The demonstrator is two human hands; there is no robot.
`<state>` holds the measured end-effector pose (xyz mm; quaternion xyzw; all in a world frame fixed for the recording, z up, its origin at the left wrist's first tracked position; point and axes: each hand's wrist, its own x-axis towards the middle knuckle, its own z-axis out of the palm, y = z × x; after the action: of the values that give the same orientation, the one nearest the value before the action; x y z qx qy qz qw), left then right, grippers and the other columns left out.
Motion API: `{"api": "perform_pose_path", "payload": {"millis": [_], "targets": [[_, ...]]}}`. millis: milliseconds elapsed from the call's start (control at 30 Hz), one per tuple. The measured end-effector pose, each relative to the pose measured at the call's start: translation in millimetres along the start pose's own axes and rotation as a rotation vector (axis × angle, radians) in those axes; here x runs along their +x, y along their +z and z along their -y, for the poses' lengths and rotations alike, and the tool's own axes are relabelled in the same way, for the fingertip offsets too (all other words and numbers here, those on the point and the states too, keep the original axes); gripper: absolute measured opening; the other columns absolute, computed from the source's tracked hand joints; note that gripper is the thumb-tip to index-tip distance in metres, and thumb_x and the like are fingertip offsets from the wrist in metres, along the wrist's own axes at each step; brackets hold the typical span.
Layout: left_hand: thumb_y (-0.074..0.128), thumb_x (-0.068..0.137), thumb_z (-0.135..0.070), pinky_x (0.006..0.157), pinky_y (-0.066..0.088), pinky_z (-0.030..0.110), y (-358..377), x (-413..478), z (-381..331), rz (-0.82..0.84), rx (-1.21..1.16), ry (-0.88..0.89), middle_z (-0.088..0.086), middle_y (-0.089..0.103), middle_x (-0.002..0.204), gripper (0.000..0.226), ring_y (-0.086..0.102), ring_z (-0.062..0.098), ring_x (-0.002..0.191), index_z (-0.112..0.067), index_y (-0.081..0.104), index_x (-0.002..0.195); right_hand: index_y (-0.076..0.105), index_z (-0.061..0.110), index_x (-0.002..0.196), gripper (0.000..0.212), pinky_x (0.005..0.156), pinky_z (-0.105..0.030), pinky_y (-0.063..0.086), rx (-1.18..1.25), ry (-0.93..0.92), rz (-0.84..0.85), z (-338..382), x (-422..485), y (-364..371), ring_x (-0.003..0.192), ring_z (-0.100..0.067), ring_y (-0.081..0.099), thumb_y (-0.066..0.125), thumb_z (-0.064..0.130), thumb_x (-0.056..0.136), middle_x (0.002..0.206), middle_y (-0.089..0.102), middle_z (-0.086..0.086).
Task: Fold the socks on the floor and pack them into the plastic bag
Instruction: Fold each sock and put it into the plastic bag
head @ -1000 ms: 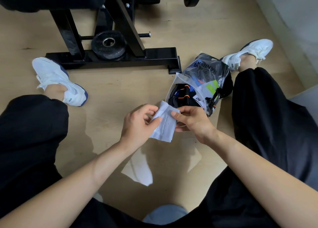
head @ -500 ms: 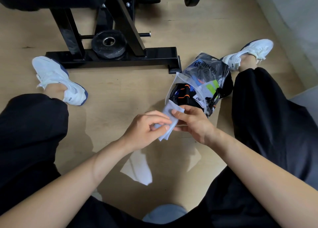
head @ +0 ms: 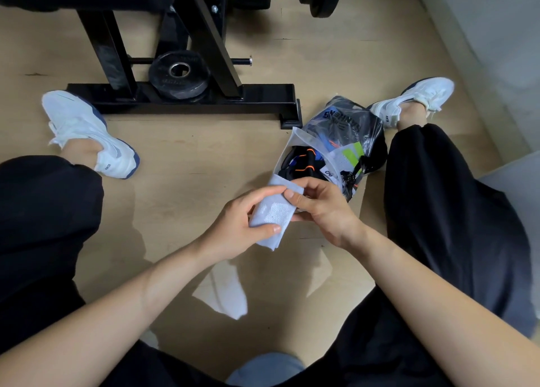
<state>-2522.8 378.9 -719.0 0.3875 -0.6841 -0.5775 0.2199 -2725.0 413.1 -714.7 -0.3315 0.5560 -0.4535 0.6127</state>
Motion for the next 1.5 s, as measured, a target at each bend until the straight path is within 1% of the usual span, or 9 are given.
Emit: {"api": "perform_pose_path", "payload": {"millis": [133, 267, 400, 567, 667, 900, 1167, 1367, 1500], "targets": [[0.081, 0.078, -0.015, 0.081, 0.054, 0.044, -3.8, 2.0, 16.1, -0.061, 0.145, -0.049, 0.000, 0.065, 0.106, 0.064, 0.058, 0.027, 0.088, -0.045, 0.058, 0.130, 0.072, 0.018, 0.095, 0.010, 0.070, -0.026, 0.052, -0.527, -0.228, -0.272, 1.5, 11.9, -25.2, 0.070, -0.008, 0.061, 0.077, 0.016, 0.086, 0.083, 0.069, 0.002], [0.079, 0.080, -0.019, 0.080, 0.051, 0.035, -9.0, 6.7, 28.3, -0.098, 0.262, -0.061, -0.006, 0.062, 0.107, 0.063, 0.055, 0.017, 0.087, -0.046, 0.055, 0.132, 0.072, 0.015, 0.106, 0.023, 0.085, -0.023, 0.042, -1.041, -0.468, -0.474, 5.7, 31.2, -56.4, 0.101, -0.018, 0.056, 0.077, 0.016, 0.083, 0.104, 0.060, 0.001], [0.077, 0.083, -0.020, 0.076, 0.046, 0.024, -9.6, 20.9, 31.4, -0.101, 0.349, -0.008, -0.015, 0.061, 0.107, 0.062, 0.052, 0.012, 0.087, -0.040, 0.054, 0.137, 0.067, 0.017, 0.121, 0.035, 0.090, -0.027, 0.041, -1.187, -0.393, -0.404, 10.7, 55.7, -72.3, 0.113, -0.026, 0.054, 0.074, 0.016, 0.086, 0.122, 0.057, -0.005], [0.072, 0.085, -0.016, 0.085, 0.047, 0.023, 1.9, 53.3, 34.8, -0.096, 0.480, 0.122, -0.012, 0.059, 0.119, 0.063, 0.053, 0.013, 0.097, -0.032, 0.053, 0.143, 0.065, 0.019, 0.122, 0.035, 0.080, -0.037, 0.054, -1.323, -0.349, -0.198, 23.1, 79.4, -82.6, 0.089, -0.029, 0.068, 0.066, 0.008, 0.089, 0.110, 0.069, -0.010], [0.068, 0.085, -0.011, 0.088, 0.050, 0.040, 21.0, 76.4, 41.5, -0.067, 0.472, 0.167, -0.004, 0.058, 0.126, 0.064, 0.058, 0.024, 0.105, -0.026, 0.051, 0.145, 0.065, 0.017, 0.121, 0.034, 0.079, -0.038, 0.054, -1.307, -0.356, -0.133, 28.8, 81.1, -89.2, 0.082, -0.027, 0.068, 0.063, 0.002, 0.091, 0.096, 0.069, -0.009], [0.070, 0.079, -0.001, 0.083, 0.053, 0.048, 64.3, 128.2, 50.8, -0.060, 0.519, 0.265, 0.011, 0.055, 0.122, 0.071, 0.059, 0.036, 0.103, -0.020, 0.047, 0.144, 0.069, 0.020, 0.112, 0.020, 0.064, -0.032, 0.058, -0.999, -0.343, -0.212, 44.9, 75.0, -108.4, 0.060, -0.013, 0.067, 0.064, 0.011, 0.095, 0.081, 0.064, 0.004], [0.077, 0.074, -0.009, 0.065, 0.047, 0.038, 97.7, 170.5, 56.3, -0.076, 1.036, 0.249, 0.005, 0.045, 0.150, 0.093, 0.056, 0.030, 0.104, -0.026, 0.034, 0.154, 0.071, 0.026, 0.093, 0.023, 0.056, -0.031, 0.054, -0.660, -0.321, -0.299, 57.4, 76.3, -119.1, 0.058, -0.027, 0.068, 0.064, 0.004, 0.094, 0.079, 0.070, -0.012], [0.062, 0.086, -0.003, 0.076, 0.054, 0.042, 104.4, 171.7, 77.1, -0.087, 0.690, 0.344, 0.009, 0.046, 0.148, 0.069, 0.054, 0.035, 0.115, -0.025, 0.043, 0.150, 0.072, 0.024, 0.095, 0.018, 0.058, -0.037, 0.056, -0.661, -0.323, -0.288, 50.2, 78.1, -121.5, 0.063, -0.036, 0.068, 0.066, 0.007, 0.093, 0.078, 0.069, -0.005], [0.060, 0.084, 0.010, 0.076, 0.056, 0.048, 103.4, 172.5, 78.0, -0.309, 0.536, 0.540, 0.014, 0.058, 0.127, 0.052, 0.062, 0.036, 0.106, -0.016, 0.062, 0.129, 0.073, 0.017, 0.101, 0.013, 0.062, -0.041, 0.058, -0.656, -0.329, -0.278, 48.4, 78.7, -121.1, 0.064, -0.037, 0.068, 0.067, 0.008, 0.093, 0.082, 0.070, -0.009]]}}
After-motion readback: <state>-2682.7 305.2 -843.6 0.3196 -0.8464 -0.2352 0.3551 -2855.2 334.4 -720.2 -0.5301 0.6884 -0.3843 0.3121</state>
